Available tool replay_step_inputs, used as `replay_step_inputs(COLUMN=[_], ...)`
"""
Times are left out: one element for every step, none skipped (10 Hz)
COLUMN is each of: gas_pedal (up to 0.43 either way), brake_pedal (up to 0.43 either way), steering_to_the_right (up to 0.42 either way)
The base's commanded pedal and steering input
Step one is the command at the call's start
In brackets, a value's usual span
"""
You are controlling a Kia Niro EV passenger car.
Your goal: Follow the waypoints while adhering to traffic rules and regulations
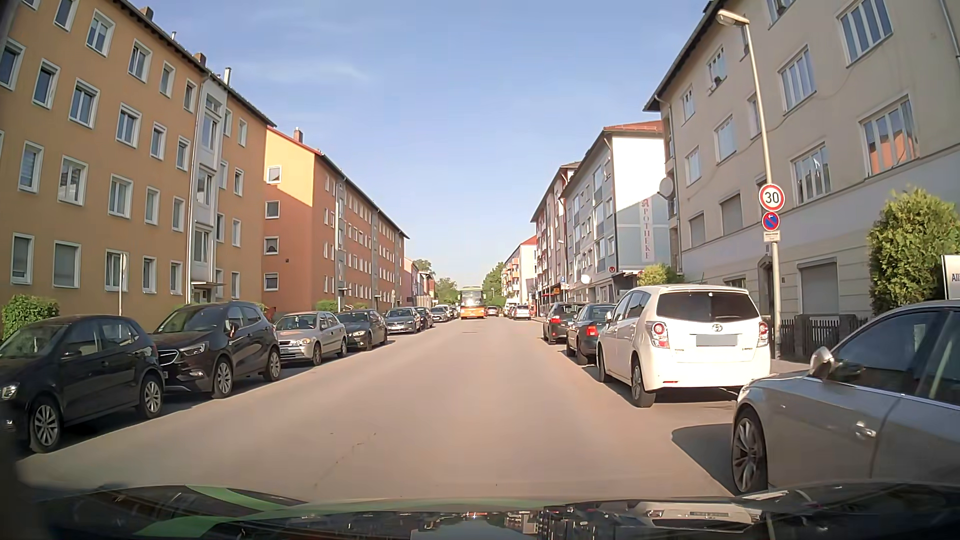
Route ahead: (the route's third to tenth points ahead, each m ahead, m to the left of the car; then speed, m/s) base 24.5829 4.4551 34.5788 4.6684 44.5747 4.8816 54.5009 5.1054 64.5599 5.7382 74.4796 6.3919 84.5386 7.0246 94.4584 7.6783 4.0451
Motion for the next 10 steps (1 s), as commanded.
replay_step_inputs(gas_pedal=[0.0, 0.0, 0.0, 0.0, 0.0, 0.0, 0.0, 0.0, 0.0, 0.0], brake_pedal=[0.0, 0.0, 0.0, 0.0, 0.0, 0.006, 0.14, 0.177, 0.195, 0.195], steering_to_the_right=[-0.011, -0.012, -0.011, -0.012, -0.012, -0.009, -0.006, -0.002, 0.002, 0.004])
